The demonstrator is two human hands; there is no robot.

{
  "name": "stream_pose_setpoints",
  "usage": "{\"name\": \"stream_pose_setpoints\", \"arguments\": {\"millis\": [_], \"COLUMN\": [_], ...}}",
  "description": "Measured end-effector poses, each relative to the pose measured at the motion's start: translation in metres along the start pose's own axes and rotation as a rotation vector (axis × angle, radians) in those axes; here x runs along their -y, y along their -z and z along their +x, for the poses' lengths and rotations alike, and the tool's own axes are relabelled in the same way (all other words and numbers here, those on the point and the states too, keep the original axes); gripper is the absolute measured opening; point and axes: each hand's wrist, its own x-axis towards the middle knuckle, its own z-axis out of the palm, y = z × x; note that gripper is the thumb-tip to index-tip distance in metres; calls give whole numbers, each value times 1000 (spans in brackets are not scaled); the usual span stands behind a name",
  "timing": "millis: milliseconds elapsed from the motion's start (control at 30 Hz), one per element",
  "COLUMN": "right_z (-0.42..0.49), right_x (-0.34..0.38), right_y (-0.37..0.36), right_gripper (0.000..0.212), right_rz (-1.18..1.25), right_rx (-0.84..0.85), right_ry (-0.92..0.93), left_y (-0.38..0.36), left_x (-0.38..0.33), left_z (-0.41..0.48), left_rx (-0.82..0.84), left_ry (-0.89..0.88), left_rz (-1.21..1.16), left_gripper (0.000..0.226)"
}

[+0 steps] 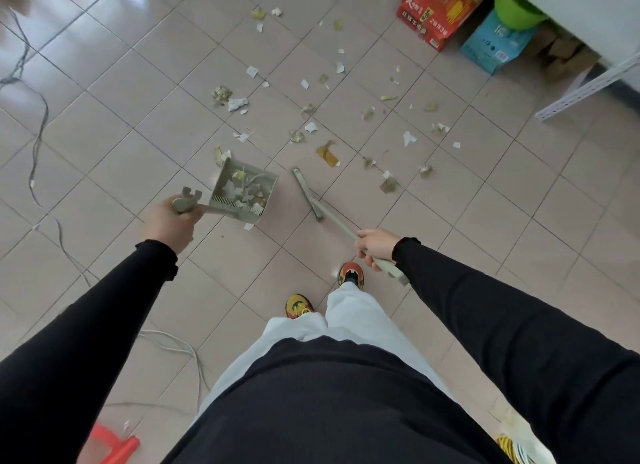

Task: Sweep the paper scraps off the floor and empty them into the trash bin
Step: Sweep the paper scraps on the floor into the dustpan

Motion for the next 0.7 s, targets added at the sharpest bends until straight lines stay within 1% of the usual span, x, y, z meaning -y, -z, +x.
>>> {"name": "stream_pose_setpoints", "arguments": {"millis": [167,300,467,633,700], "right_z": [10,11,12,17,20], "right_x": [-12,-9,0,4,7], "right_y": [-10,-12,-25,-46,-54], "right_gripper": [55,59,58,57,56], "right_rz": [-81,-179,-305,-469,-580], "right_rx": [-90,-135,-133,-118,-127], "right_ry": [73,132,188,238,275], "left_y": [-4,-13,-21,-14,-12], "left_x": [6,24,52,77,83], "left_z": [-13,-44,-88,-108,-108], "left_rx": [64,100,91,67,56], "left_ry": [39,60,102,177,207], "left_rz": [7,-28,-12,14,25], "left_gripper": [20,24,13,13,14]}}
